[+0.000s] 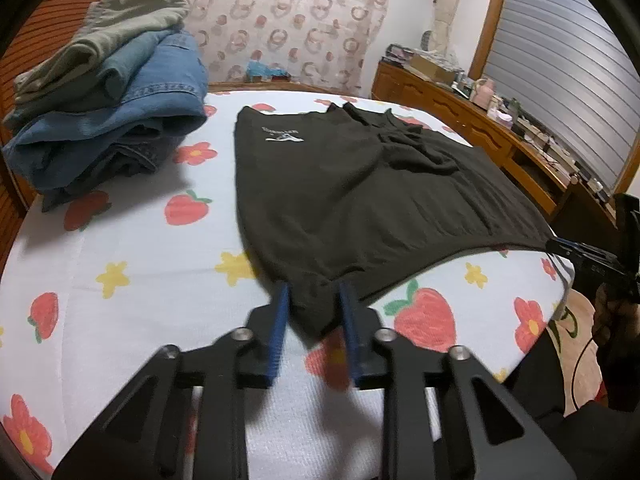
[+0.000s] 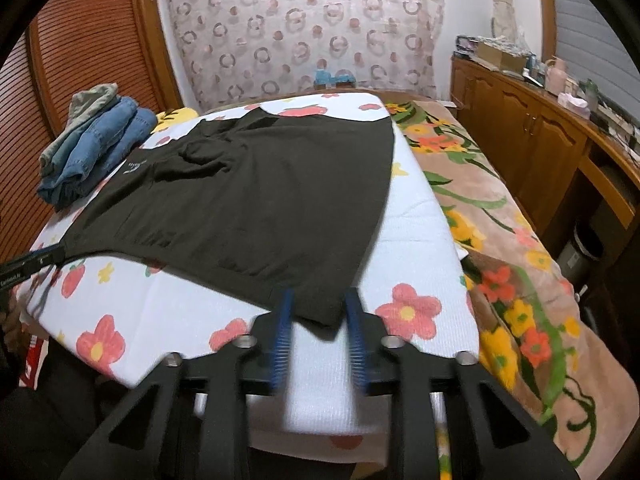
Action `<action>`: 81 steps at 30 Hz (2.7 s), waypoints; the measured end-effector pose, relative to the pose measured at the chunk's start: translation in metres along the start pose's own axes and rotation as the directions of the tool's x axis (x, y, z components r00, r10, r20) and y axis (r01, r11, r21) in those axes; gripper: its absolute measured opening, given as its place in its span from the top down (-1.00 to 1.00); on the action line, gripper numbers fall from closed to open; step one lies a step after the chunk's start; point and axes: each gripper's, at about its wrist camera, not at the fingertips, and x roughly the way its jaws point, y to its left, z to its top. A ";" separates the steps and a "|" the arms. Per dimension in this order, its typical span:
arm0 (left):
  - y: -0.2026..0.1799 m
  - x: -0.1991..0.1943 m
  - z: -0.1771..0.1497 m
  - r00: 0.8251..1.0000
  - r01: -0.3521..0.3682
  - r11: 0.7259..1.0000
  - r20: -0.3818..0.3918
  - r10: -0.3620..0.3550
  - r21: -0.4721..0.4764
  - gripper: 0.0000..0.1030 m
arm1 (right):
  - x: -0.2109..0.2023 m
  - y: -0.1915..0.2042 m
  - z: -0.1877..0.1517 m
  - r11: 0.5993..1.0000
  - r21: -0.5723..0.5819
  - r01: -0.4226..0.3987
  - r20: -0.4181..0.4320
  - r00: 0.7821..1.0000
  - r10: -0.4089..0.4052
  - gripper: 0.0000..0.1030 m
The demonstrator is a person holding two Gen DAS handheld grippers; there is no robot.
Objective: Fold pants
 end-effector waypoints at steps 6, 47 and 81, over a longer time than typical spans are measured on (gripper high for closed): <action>-0.006 -0.006 0.003 1.000 0.010 1.000 0.013 -0.011 0.021 0.78 | -0.002 -0.007 0.004 0.999 0.016 -0.037 0.007 0.999 0.037 0.87; 0.001 -0.037 0.006 0.994 -0.091 0.995 0.066 0.088 0.038 -0.52 | 0.014 0.052 0.032 0.970 -0.041 -0.238 0.101 0.965 0.241 0.89; 0.013 -0.032 0.021 0.988 -0.106 0.994 0.110 0.105 0.005 -0.56 | 0.127 0.118 0.074 0.886 -0.215 -0.411 -0.015 0.909 0.418 0.50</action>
